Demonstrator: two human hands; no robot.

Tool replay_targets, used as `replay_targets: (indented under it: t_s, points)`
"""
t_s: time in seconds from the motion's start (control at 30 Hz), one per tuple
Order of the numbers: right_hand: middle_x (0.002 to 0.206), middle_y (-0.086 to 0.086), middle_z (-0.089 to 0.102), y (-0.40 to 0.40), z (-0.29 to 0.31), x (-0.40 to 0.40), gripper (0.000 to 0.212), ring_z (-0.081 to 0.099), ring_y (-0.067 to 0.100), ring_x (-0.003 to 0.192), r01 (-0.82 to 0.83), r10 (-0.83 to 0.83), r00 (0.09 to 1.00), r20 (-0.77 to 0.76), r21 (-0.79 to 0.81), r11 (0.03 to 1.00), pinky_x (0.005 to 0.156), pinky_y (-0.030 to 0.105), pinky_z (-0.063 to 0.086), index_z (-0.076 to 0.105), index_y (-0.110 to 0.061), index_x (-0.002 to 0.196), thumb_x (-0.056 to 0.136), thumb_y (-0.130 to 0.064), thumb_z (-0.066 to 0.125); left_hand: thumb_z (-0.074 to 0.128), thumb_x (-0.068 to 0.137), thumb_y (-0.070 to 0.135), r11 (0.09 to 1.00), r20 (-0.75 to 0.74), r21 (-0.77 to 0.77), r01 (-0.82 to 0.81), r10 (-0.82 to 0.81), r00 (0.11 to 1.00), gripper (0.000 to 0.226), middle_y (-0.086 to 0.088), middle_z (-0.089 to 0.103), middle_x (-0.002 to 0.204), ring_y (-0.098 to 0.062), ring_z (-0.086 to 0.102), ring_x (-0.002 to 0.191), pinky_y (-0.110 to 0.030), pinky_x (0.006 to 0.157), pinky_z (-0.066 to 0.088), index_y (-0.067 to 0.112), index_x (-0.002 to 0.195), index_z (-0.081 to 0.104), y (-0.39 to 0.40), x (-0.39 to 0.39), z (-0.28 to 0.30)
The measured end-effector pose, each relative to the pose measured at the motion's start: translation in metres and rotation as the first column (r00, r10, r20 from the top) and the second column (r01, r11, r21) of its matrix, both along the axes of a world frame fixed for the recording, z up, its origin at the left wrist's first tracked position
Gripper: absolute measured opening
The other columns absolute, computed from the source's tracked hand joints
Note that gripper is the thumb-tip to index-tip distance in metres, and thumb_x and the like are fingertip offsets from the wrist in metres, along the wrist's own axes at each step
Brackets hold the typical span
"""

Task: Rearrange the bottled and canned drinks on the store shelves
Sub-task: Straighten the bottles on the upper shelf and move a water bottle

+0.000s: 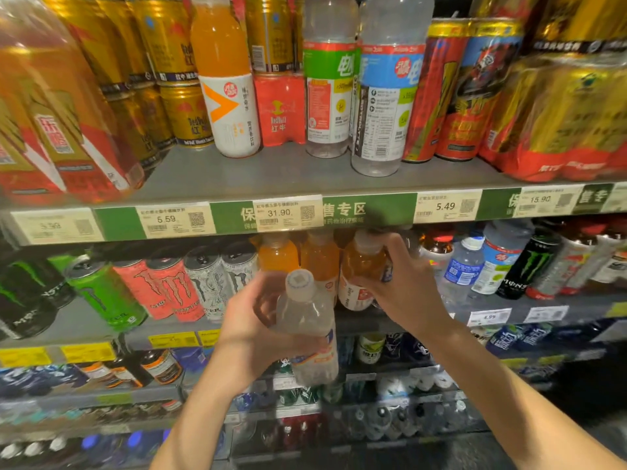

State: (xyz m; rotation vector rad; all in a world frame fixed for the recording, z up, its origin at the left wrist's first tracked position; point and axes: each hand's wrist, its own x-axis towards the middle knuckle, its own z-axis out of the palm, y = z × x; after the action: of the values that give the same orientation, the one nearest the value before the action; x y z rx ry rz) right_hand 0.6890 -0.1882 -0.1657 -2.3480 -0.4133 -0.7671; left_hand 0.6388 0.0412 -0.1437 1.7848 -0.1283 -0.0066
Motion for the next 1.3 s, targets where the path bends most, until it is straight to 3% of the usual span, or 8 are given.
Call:
replay_targets:
  t_s: [0.13, 0.33, 0.53, 0.73, 0.83, 0.93, 1.07, 1.3]
  points:
    - [0.106, 0.015, 0.073, 0.006, -0.005, 0.003, 0.069, 0.073, 0.030, 0.088, 0.041, -0.045, 0.998, -0.040, -0.096, 0.995, 0.079, 0.029, 0.053, 0.045, -0.019, 0.116, 0.066, -0.028, 0.091, 0.094, 0.029, 0.026, 0.999, 0.003, -0.028, -0.015, 0.015, 1.000, 0.081, 0.016, 0.074, 0.102, -0.007, 0.070, 0.092, -0.024, 0.073, 0.055, 0.027, 0.104, 0.065, 0.001, 0.000, 0.001]
    - [0.128, 0.015, 0.056, 0.013, 0.009, 0.024, 0.058, 0.049, 0.033, 0.123, 0.205, -0.280, 0.915, -0.290, -0.265, 0.942, 0.100, 0.036, 0.040, 0.051, -0.007, 0.133, 0.087, -0.029, 0.078, 0.097, 0.036, 0.016, 0.999, 0.031, -0.034, -0.003, 0.004, 1.000, 0.076, 0.018, 0.073, 0.104, -0.006, 0.070, 0.095, -0.025, 0.075, 0.057, 0.030, 0.104, 0.064, 0.003, 0.000, 0.001]
    - [0.120, 0.011, 0.057, 0.018, 0.004, 0.028, 0.049, 0.048, 0.029, 0.116, 0.232, -0.319, 0.914, -0.251, -0.320, 0.918, 0.098, 0.034, 0.038, 0.053, -0.007, 0.127, 0.091, -0.034, 0.072, 0.095, 0.037, 0.021, 0.998, 0.061, -0.061, 0.010, -0.007, 0.998, 0.076, 0.009, 0.075, 0.105, -0.013, 0.072, 0.097, -0.027, 0.075, 0.058, 0.022, 0.108, 0.067, 0.003, 0.000, 0.000]
    - [0.120, 0.012, 0.061, 0.013, -0.009, -0.005, 0.053, 0.052, 0.026, 0.114, 0.121, -0.122, 0.992, 0.030, 0.032, 0.992, 0.100, 0.037, 0.047, 0.057, -0.007, 0.125, 0.080, -0.020, 0.081, 0.099, 0.040, 0.018, 0.997, 0.095, -0.070, 0.044, -0.038, 0.995, 0.075, 0.005, 0.075, 0.105, -0.017, 0.072, 0.096, -0.027, 0.074, 0.057, 0.021, 0.108, 0.068, -0.002, 0.001, -0.002]
    - [0.122, 0.000, 0.064, 0.011, -0.002, -0.038, 0.052, 0.063, 0.016, 0.114, -0.117, 0.170, 0.964, -0.203, 0.250, 0.961, 0.095, 0.042, 0.057, 0.058, -0.015, 0.127, 0.077, -0.029, 0.063, 0.102, 0.040, 0.018, 0.995, 0.123, -0.087, 0.054, -0.043, 0.992, 0.076, 0.003, 0.076, 0.105, -0.018, 0.074, 0.095, -0.029, 0.074, 0.059, 0.021, 0.109, 0.069, -0.009, 0.001, 0.001]
    - [0.131, -0.004, 0.063, 0.008, 0.004, -0.059, 0.067, 0.061, 0.015, 0.123, -0.294, 0.493, 0.750, -0.440, 0.446, 0.846, 0.105, 0.037, 0.052, 0.047, -0.017, 0.142, 0.080, -0.020, 0.069, 0.095, 0.044, 0.013, 0.993, 0.156, -0.092, 0.067, -0.052, 0.986, 0.070, 0.005, 0.077, 0.102, -0.015, 0.075, 0.091, -0.030, 0.074, 0.061, 0.023, 0.108, 0.068, -0.022, -0.001, 0.001]
    - [0.131, -0.006, 0.063, -0.004, 0.006, -0.072, 0.079, 0.063, 0.015, 0.121, -0.219, 0.485, 0.733, -0.478, 0.508, 0.833, 0.103, 0.042, 0.053, 0.040, -0.028, 0.147, 0.081, -0.018, 0.082, 0.093, 0.042, 0.020, 0.990, 0.184, -0.106, 0.094, -0.073, 0.980, 0.069, 0.010, 0.077, 0.098, -0.008, 0.074, 0.089, -0.021, 0.070, 0.058, 0.025, 0.106, 0.068, -0.044, -0.005, 0.003]
    - [0.105, -0.016, 0.074, -0.039, 0.013, -0.091, 0.067, 0.071, 0.005, 0.097, -0.073, 0.290, 0.876, -0.385, 0.489, 0.869, 0.077, 0.020, 0.055, 0.063, -0.030, 0.119, 0.062, -0.018, 0.096, 0.099, 0.047, 0.016, 0.978, 0.221, -0.043, 0.202, -0.188, 0.957, 0.073, 0.013, 0.077, 0.099, -0.006, 0.073, 0.091, -0.019, 0.072, 0.057, 0.024, 0.112, 0.066, -0.088, -0.014, 0.009]
